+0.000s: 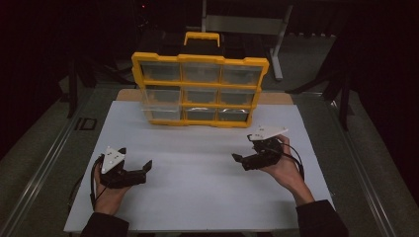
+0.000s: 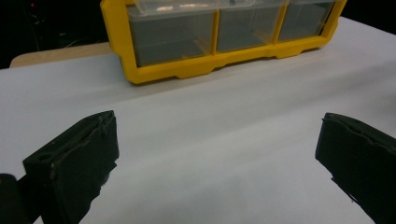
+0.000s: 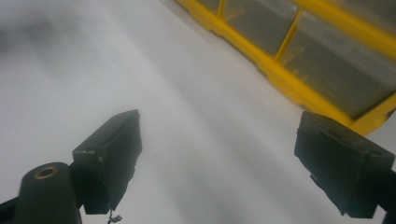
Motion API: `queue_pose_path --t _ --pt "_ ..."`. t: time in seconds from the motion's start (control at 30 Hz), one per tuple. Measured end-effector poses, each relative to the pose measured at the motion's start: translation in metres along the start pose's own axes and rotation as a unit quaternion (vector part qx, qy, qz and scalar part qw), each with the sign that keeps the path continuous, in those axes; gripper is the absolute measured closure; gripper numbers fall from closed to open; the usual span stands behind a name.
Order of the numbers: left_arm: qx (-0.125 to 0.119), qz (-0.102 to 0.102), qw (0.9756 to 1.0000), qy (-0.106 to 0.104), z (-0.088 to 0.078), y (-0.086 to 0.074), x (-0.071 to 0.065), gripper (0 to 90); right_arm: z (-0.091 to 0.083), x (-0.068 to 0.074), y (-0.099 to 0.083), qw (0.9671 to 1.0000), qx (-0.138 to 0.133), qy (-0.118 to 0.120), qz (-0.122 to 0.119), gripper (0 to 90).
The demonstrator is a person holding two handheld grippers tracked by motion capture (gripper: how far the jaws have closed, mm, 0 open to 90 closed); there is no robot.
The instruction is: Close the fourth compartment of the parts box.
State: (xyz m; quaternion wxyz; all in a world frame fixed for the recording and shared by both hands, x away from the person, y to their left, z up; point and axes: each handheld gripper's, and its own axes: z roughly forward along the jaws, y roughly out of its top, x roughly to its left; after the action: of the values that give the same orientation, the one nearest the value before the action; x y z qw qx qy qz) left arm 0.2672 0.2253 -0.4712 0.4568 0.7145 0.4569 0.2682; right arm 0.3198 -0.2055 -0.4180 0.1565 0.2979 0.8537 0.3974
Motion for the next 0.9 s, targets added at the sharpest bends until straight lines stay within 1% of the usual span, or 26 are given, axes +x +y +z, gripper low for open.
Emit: queue_pose_path --t 0.03,0.07,0.13,0.23,0.27,0.4,0.47,0.57,0.6,0.67,0.73,0.83,0.9 --pt "0.002 0.0 1.0 0.004 0.0 0.001 0.0 0.2 0.0 0.0 -0.007 1.0 -0.004 0.002 0.005 14.0" --pt "0.0 -0.002 1.0 0.004 0.001 0.002 0.001 0.2 0.0 0.0 -0.014 0.9999 -0.011 0.001 0.009 14.0" --pt "-0.002 -0.003 1.0 0.008 0.001 0.003 0.003 0.3 -0.001 0.001 -0.027 0.9997 -0.018 -0.007 0.017 12.9" --pt "-0.004 -0.005 0.9999 0.011 0.001 0.007 0.005 0.6 -0.004 -0.001 -0.046 0.9989 -0.033 -0.011 0.032 12.5" --pt "-0.007 -0.006 0.9999 0.012 0.001 0.008 0.005 0.7 -0.006 -0.001 -0.051 0.9987 -0.035 -0.015 0.033 12.0" --pt "-0.011 -0.002 0.9999 0.012 0.003 0.015 0.005 0.7 -0.01 0.002 -0.067 0.9988 -0.039 -0.011 0.026 10.1" --pt "-0.014 0.0 0.9998 0.01 0.004 0.019 0.004 0.7 -0.011 0.005 -0.075 0.9982 -0.049 -0.017 0.028 9.8" --pt "-0.015 0.009 0.9998 0.006 0.006 0.025 0.003 0.8 -0.015 0.005 -0.086 0.9969 -0.067 -0.018 0.039 9.8" --pt "-0.013 0.014 0.9998 0.006 0.007 0.027 0.002 0.8 -0.016 0.005 -0.089 0.9964 -0.072 -0.021 0.041 9.8" --pt "-0.015 0.017 0.9997 0.002 0.009 0.031 0.001 0.7 -0.019 0.005 -0.093 0.996 -0.077 -0.022 0.039 9.8" --pt "-0.018 0.021 0.9996 -0.001 0.011 0.035 0.001 0.7 -0.024 0.006 -0.097 0.9947 -0.091 -0.022 0.042 9.8" --pt "-0.02 0.029 0.9994 0.003 0.014 0.04 -0.001 0.7 -0.028 0.009 -0.103 0.9937 -0.101 -0.026 0.042 9.8" --pt "-0.022 0.028 0.9993 0.005 0.017 0.043 -0.002 0.7 -0.029 0.01 -0.106 0.9933 -0.104 -0.028 0.042 9.8"
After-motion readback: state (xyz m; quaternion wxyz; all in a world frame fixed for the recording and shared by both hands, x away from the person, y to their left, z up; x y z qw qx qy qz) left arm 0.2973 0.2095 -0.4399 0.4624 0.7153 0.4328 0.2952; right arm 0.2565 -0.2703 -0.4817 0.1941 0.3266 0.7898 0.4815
